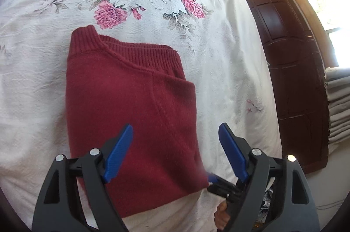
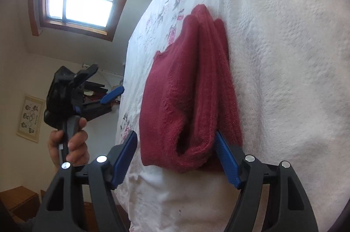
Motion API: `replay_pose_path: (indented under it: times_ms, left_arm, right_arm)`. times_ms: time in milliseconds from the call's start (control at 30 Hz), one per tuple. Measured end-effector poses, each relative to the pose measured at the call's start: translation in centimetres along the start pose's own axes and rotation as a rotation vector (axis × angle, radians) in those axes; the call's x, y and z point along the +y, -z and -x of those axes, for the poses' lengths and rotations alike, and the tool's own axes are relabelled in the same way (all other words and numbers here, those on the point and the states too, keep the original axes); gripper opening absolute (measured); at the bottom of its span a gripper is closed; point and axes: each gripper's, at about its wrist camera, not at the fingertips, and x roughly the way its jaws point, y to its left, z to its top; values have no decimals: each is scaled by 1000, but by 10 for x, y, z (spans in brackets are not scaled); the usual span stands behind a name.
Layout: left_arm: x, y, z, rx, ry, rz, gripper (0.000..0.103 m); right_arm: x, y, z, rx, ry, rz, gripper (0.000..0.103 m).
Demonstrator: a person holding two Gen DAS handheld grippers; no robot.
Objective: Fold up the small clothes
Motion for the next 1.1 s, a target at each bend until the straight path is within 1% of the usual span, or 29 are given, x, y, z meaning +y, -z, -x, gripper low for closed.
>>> replay_pose_path:
  times_ms: [33,67,133,200,233,300,333,400,433,500,533,600,633,667,700,767,833,867,900,933,967,1000,1067,1100]
  left_arm:
    - [5,10,5,10,14,3,82]
    - [10,20,11,16,35,6,83]
    - [20,35,13,32,62,6,84]
    - [28,51,12,62,95,0,84]
    - [31,58,10,76,111,-7,84]
    - [36,69,5,91,151,-18,84]
    - [38,73,2,96,169,-19,84]
    - [42,80,-3,101,204,-9,84]
    - [44,82,-6,101,218,-3,84]
    - [45,86,-12,108,251,8,84]
    - [45,87,-15,112,260,9,84]
    - [46,88,-25,134,268,15,85]
    - [50,88,-32,148,268,32,86]
    - [54,89,-39,162,258,45,86]
    - [56,90,-43,173,254,49,86]
    - [60,95,-53,204,259,57,86]
    - [59,100,-58,224,255,48,85]
    - [55,100,-57,221,256,34,84]
    - [49,100,-53,207,271,17,84]
    - [43,98,-48,190,302,0,84]
    - [37,95,-45,177,331,-16,84]
    - [32,91,-45,172,349,-32,85]
    - [29,86,-55,189,360,-38,85]
    - [30,84,-62,206,356,-27,85]
  right_arm:
    - [-4,-2,-3,21,4,-10,49]
    - [-10,-3,-6,31,27,-21,40]
    - [-24,-3,-7,54,85,-43,37]
    - [-23,-5,0,66,54,-43,38]
    - [-19,-8,8,45,37,-40,40]
    - [-9,-19,32,-27,20,-20,43]
    - [-2,-25,38,-38,16,-7,44]
    - [13,-35,31,4,10,35,44]
    - [20,-39,24,36,25,65,44]
    - [29,-40,0,129,101,124,49]
    - [30,-41,-11,151,151,140,50]
    - [22,-38,-28,231,204,151,50]
    - [19,-34,-30,254,230,160,39]
    - [17,-29,-32,271,238,172,19]
    - [12,-26,-30,280,240,170,19]
    - [-2,-21,-20,274,252,148,14]
    - [-20,-15,-17,261,224,105,14]
    - [-23,-13,-16,253,209,101,14]
    - [-22,-13,-16,246,198,105,14]
    - [-19,-13,-15,249,183,109,16]
    - [-15,-15,-13,251,158,107,19]
    - [-9,-20,-14,246,129,108,23]
    - [-1,-32,-12,213,126,101,45]
    - [0,-39,-16,207,128,85,49]
